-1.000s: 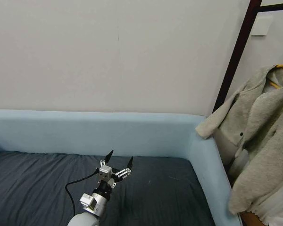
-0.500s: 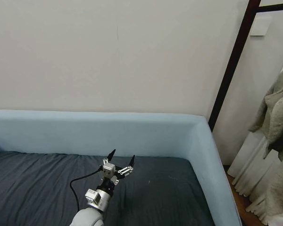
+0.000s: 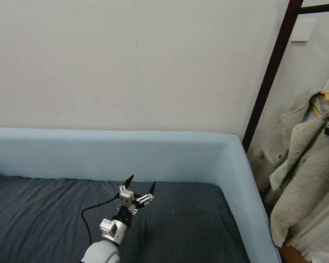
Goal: Pick up the clothes from the sofa and hang them on the clothes hanger.
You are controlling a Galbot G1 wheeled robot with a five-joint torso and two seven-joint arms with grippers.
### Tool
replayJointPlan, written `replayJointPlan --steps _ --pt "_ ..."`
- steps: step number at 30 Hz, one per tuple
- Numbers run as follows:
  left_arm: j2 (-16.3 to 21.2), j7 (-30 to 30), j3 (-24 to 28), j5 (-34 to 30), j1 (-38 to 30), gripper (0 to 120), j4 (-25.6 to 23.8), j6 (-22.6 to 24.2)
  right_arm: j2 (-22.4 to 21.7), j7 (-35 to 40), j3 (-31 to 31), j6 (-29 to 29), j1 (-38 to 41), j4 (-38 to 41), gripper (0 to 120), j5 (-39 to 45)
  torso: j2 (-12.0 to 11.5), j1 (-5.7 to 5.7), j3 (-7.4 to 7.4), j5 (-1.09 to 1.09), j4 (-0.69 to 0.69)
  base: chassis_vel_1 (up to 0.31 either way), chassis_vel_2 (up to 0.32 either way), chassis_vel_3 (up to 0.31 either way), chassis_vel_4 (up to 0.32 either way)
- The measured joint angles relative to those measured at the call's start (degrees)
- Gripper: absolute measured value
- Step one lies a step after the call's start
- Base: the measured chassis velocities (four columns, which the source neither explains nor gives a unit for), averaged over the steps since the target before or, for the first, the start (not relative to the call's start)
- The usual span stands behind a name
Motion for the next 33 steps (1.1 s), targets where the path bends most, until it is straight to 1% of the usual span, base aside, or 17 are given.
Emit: replayJointPlan --steps 1,2,6,7,8,9,10,11,12,15,17,20,21,23,28,30,33 --pt "0.52 -0.31 -0.40 -0.07 0.23 100 -0.12 -0.08 0.03 0.44 -2.97 -0.58 3.26 -0.81 9 0.05 0.00 0.00 0.00 0.01 -0.01 0.000 0.000 0.000 0.000" --pt "0.52 -0.31 -0.40 -0.07 0.23 100 -0.12 -0.08 0.03 0.44 -2.97 -0.58 3.26 -0.81 9 0.05 0.00 0.00 0.00 0.01 -0.01 0.000 0.000 0.000 0.000" --pt "1.06 -1.46 -0.98 -0.10 0.59 100 -0.19 -0.61 -0.59 2.77 -16.11 -4.71 18.24 -3.76 9 -1.60 0.02 -0.01 -0.02 -0.09 -0.06 0.000 0.000 0.000 0.000" --pt "1.06 -1.46 -0.98 -0.10 0.59 100 -0.19 -0.61 -0.59 2.77 -16.11 -4.71 18.24 -3.76 9 -1.60 0.02 -0.01 -0.02 -0.09 -0.06 0.000 0.000 0.000 0.000" --pt "1.02 -1.57 -1.01 -0.10 0.60 100 -0.19 -0.64 -0.37 3.24 -17.76 -5.00 20.06 -4.20 9 -0.97 0.02 -0.01 -0.02 -0.09 -0.07 0.000 0.000 0.000 0.000" --pt "0.90 -1.67 -1.03 -0.09 0.59 100 -0.24 -0.70 0.73 5.04 -20.95 -5.76 24.04 -5.42 9 1.82 0.02 -0.01 -0.02 -0.05 -0.07 0.000 0.000 0.000 0.000" --pt "0.80 -1.78 -1.04 -0.09 0.57 100 -0.29 -0.73 1.83 6.83 -22.81 -6.28 26.75 -6.40 9 4.17 0.01 -0.01 -0.02 0.00 -0.08 0.000 0.000 0.000 0.000" --pt "0.72 -1.86 -1.05 -0.08 0.53 100 -0.34 -0.75 3.52 9.37 -24.96 -6.81 30.27 -7.83 9 6.88 0.01 0.00 -0.01 0.01 -0.06 0.000 0.000 0.000 0.000" --pt "0.72 -1.86 -1.05 -0.08 0.53 100 -0.34 -0.75 3.52 9.37 -24.96 -6.81 30.27 -7.83 9 6.88 0.01 0.00 -0.01 0.01 -0.06 0.000 0.000 0.000 0.000" --pt "0.82 -2.23 -1.15 -0.10 0.21 100 -0.36 -0.79 7.06 13.78 -30.00 -6.81 38.02 -11.55 9 8.06 0.01 0.00 -0.01 -0.08 0.00 0.000 0.000 0.000 0.000" --pt "0.88 -2.32 -1.22 -0.10 0.11 100 -0.36 -0.83 7.70 14.55 -31.12 -6.80 39.44 -12.38 9 7.59 0.01 0.00 -0.01 -0.08 0.00 0.000 0.000 0.000 0.000" --pt "1.15 -2.87 -1.46 -0.20 -0.19 100 -0.25 -0.94 10.19 17.56 -34.44 -7.52 44.35 -16.02 9 6.61 0.01 0.00 -0.01 -0.02 -0.06 0.000 0.000 0.000 0.000" --pt "1.15 -2.87 -1.46 -0.20 -0.19 100 -0.25 -0.94 10.19 17.56 -34.44 -7.52 44.35 -16.02 9 6.61 0.01 0.00 -0.01 -0.02 -0.06 0.000 0.000 0.000 0.000" --pt "1.16 -3.10 -1.51 -0.23 -0.33 100 0.09 -1.15 12.34 19.69 -36.36 -7.83 47.50 -18.73 9 6.09 0.01 0.00 -0.01 -0.02 -0.08 0.000 0.000 0.000 0.000" --pt "0.81 -3.40 -1.51 -0.24 -0.78 100 0.41 -1.40 15.59 20.79 -38.98 -8.51 51.07 -20.76 9 5.32 0.01 0.00 -0.01 -0.04 -0.03 0.000 0.000 0.000 0.000" --pt "0.79 -3.48 -1.51 -0.24 -0.89 100 0.47 -1.42 16.35 20.97 -39.48 -8.76 51.69 -21.01 9 5.11 0.01 0.00 -0.01 -0.04 -0.03 0.000 0.000 0.000 0.000" --pt "0.80 -3.74 -1.59 -0.24 -1.27 100 0.71 -1.58 19.11 22.00 -40.97 -9.29 53.90 -22.61 9 4.14 0.01 -0.01 -0.01 -0.04 -0.04 0.000 0.000 0.000 0.000"
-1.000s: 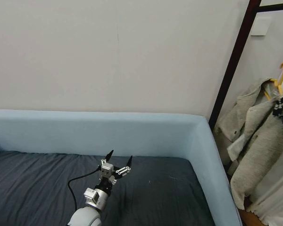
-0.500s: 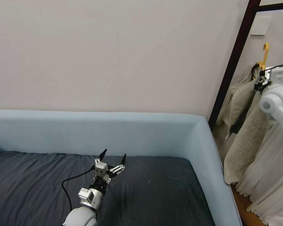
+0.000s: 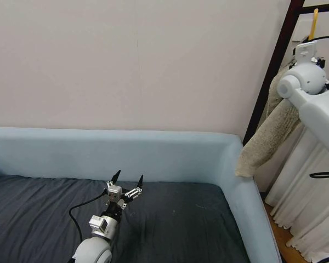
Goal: Pick up the clothes from the sofa and hang them on the clothes hanger.
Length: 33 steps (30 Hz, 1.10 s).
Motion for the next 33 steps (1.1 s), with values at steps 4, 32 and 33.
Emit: replayJointPlan --steps 4,32,33 --pt "0.05 -0.30 -0.15 -0.02 -0.40 100 0.62 -0.34 3.05 2.07 -0.99 -0.70 3.43 -3.49 9 0.76 0.00 0.00 0.00 -0.01 0.01 0.000 0.000 0.000 0.000" --pt "0.30 -0.52 0.50 -0.37 -2.15 100 1.85 -0.91 10.97 6.76 3.73 1.28 8.60 -18.96 9 7.66 0.00 0.00 -0.01 0.01 0.00 0.000 0.000 0.000 0.000" --pt "0.30 -0.52 0.50 -0.37 -2.15 100 1.85 -0.91 10.97 6.76 3.73 1.28 8.60 -18.96 9 7.66 0.00 0.00 -0.01 0.01 0.00 0.000 0.000 0.000 0.000"
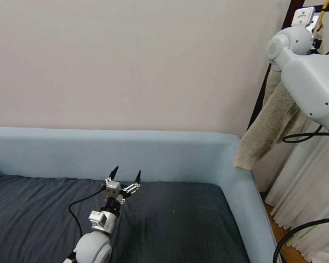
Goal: Pick up the clothes from the sofa and hang them on the clothes hanger.
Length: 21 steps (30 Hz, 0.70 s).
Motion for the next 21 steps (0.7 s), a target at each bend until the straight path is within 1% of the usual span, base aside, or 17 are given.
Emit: replayJointPlan --steps 5,12,13,14,15,16,17,18,19,21 --pt "0.69 0.00 -0.31 -0.19 0.25 100 -0.06 -0.28 0.50 -0.67 0.19 0.08 -0.39 -1.43 9 0.07 0.00 0.00 0.00 0.00 0.01 0.000 0.000 0.000 0.000" --pt "0.84 -0.04 -0.43 -0.34 0.44 100 -0.02 -0.46 0.28 -1.42 0.50 0.59 -1.65 -1.11 9 0.13 0.00 0.00 -0.01 -0.03 0.00 0.000 0.000 0.000 0.000" --pt "0.71 -0.05 -0.44 -0.34 0.59 100 -0.03 -0.46 -0.12 -2.18 0.76 1.15 -2.35 -0.10 13 0.28 0.00 0.00 -0.01 -0.02 -0.01 0.000 0.000 0.000 0.000" --pt "0.71 -0.05 -0.44 -0.34 0.59 100 -0.03 -0.46 -0.12 -2.18 0.76 1.15 -2.35 -0.10 13 0.28 0.00 0.00 -0.01 -0.02 -0.01 0.000 0.000 0.000 0.000" --pt "0.60 -0.05 -0.44 -0.33 0.68 100 -0.04 -0.46 -0.42 -2.90 0.97 1.91 -2.82 0.82 16 0.35 0.01 0.00 -0.01 -0.01 -0.02 0.000 0.000 0.000 0.000" --pt "0.41 -0.05 -0.48 -0.26 0.73 100 0.01 -0.52 -0.82 -4.04 1.16 3.55 -3.50 2.32 21 0.44 0.00 0.00 0.00 0.00 -0.02 0.000 0.000 0.000 0.000" --pt "0.41 -0.05 -0.48 -0.26 0.73 100 0.01 -0.52 -0.82 -4.04 1.16 3.55 -3.50 2.32 21 0.44 0.00 0.00 0.00 0.00 -0.02 0.000 0.000 0.000 0.000" --pt "0.13 -0.06 -0.63 -0.16 0.92 100 0.11 -0.61 -1.55 -5.19 1.21 5.98 -4.44 4.52 27 -0.34 0.00 0.00 0.00 0.00 0.01 0.000 0.000 0.000 0.000" --pt "-0.05 -0.07 -0.77 -0.11 1.13 100 0.11 -0.67 -2.23 -5.76 1.24 7.53 -5.24 6.21 31 -1.15 0.00 0.00 0.00 -0.01 0.02 0.000 0.000 0.000 0.000" --pt "-0.54 -0.09 -1.23 0.00 1.77 100 0.05 -0.79 -3.60 -6.44 1.81 10.85 -7.48 10.00 41 -3.37 0.00 0.00 0.00 0.00 0.00 0.000 0.000 0.000 0.000"
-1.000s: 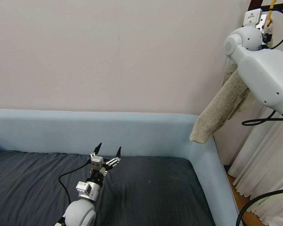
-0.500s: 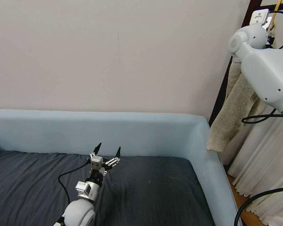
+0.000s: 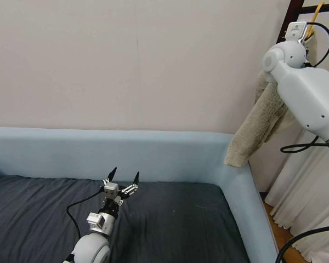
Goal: Pick up the clothes from the sofa and hang them on the clothes hanger.
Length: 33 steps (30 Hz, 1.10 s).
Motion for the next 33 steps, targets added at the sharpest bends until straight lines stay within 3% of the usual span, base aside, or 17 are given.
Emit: replayJointPlan --steps 1,5,6,9,10,13,15,17,19,21,23,24,25,26,28,30,33 --pt "0.00 0.00 0.00 0.00 0.00 100 0.00 0.00 0.00 0.00 0.00 0.00 0.00 0.00 41 0.00 0.00 0.00 0.00 0.00 0.00 0.000 0.000 0.000 0.000" --pt "-1.71 -0.02 -2.20 -0.80 1.58 100 -1.62 -0.25 -5.19 -5.75 2.95 10.68 -7.64 10.95 59 -4.22 0.00 0.00 0.00 0.00 0.01 0.000 0.000 0.000 0.000" --pt "-1.71 -0.02 -2.20 -0.80 1.58 100 -1.62 -0.25 -5.19 -5.75 2.95 10.68 -7.64 10.95 59 -4.22 0.00 0.00 0.00 0.00 0.01 0.000 0.000 0.000 0.000" --pt "-3.45 -0.03 -4.65 -2.42 3.69 100 -3.91 -0.28 -12.04 -14.16 8.54 17.37 -19.04 23.13 73 -8.18 0.00 0.00 0.00 0.01 -0.01 0.000 0.000 0.000 0.000" --pt "-3.45 -0.03 -4.65 -2.42 3.69 100 -3.91 -0.28 -12.04 -14.16 8.54 17.37 -19.04 23.13 73 -8.18 0.00 0.00 0.00 0.01 -0.01 0.000 0.000 0.000 0.000" --pt "-5.71 0.72 -6.93 -2.57 6.42 100 -6.95 -0.29 -17.12 -20.80 16.43 22.59 -33.61 34.70 86 -10.55 0.00 0.00 0.00 0.05 -0.04 0.000 0.000 0.000 0.000" --pt "-7.25 1.19 -7.94 -2.18 7.88 100 -8.83 -0.31 -18.56 -22.75 22.00 25.20 -43.45 40.45 94 -12.58 0.01 -0.01 -0.02 0.00 -0.01 0.000 0.000 0.000 0.000" --pt "-8.10 1.35 -8.44 -2.04 8.74 100 -9.77 -0.29 -18.81 -23.30 24.05 26.05 -47.97 42.77 98 -13.61 0.01 -0.01 -0.01 0.00 0.00 0.000 0.000 0.000 0.000" --pt "-10.75 2.39 -11.41 -1.54 12.14 100 -12.69 0.12 -17.32 -24.77 27.40 27.49 -57.78 47.74 100 -16.36 0.00 -0.01 -0.01 0.03 -0.07 0.000 0.000 0.000 0.000" --pt "-12.30 3.02 -13.62 -1.02 14.62 100 -14.44 0.39 -15.54 -26.23 27.79 27.78 -60.50 48.91 100 -17.33 0.01 -0.02 -0.01 -0.01 -0.07 0.000 0.000 0.000 0.000" --pt "-15.02 3.76 -17.07 0.27 19.02 100 -17.40 0.98 -11.33 -30.39 29.02 28.44 -66.41 50.75 100 -20.96 0.01 -0.01 0.00 0.02 0.12 0.000 0.000 0.000 0.000" --pt "-16.18 3.93 -17.86 0.93 20.59 100 -18.69 1.42 -9.30 -32.18 30.69 29.20 -70.39 51.66 100 -23.91 0.01 0.00 0.00 0.00 0.13 0.061 0.031 0.011 0.026" --pt "-17.38 3.93 -18.36 1.65 22.29 100 -20.08 2.07 -6.49 -33.96 32.87 31.26 -75.92 52.50 100 -28.16 0.01 -0.01 -0.01 -0.02 0.10 0.042 0.059 0.033 0.026" --pt "-17.38 3.93 -18.36 1.65 22.29 100 -20.08 2.07 -6.49 -33.96 32.87 31.26 -75.92 52.50 100 -28.16 0.01 -0.01 -0.01 -0.02 0.10 0.042 0.059 0.033 0.026" --pt "-18.77 3.59 -18.11 3.11 24.71 100 -21.65 2.75 -1.52 -35.79 36.18 34.48 -84.21 53.39 100 -34.65 0.00 -0.01 0.00 0.02 -0.03 0.021 0.029 -0.006 0.010" --pt "-19.28 3.30 -17.86 3.94 25.46 100 -22.02 2.81 0.31 -36.07 37.32 35.04 -86.73 53.92 100 -36.50 0.01 -0.01 0.00 0.01 -0.04 0.000 0.000 0.000 0.000" --pt "-22.57 2.61 -17.36 10.04 28.51 100 -22.17 -1.46 9.72 -37.18 41.75 35.19 -99.45 57.40 100 -45.49 0.01 -0.01 -0.01 0.01 -0.03 0.000 0.000 0.000 0.000"
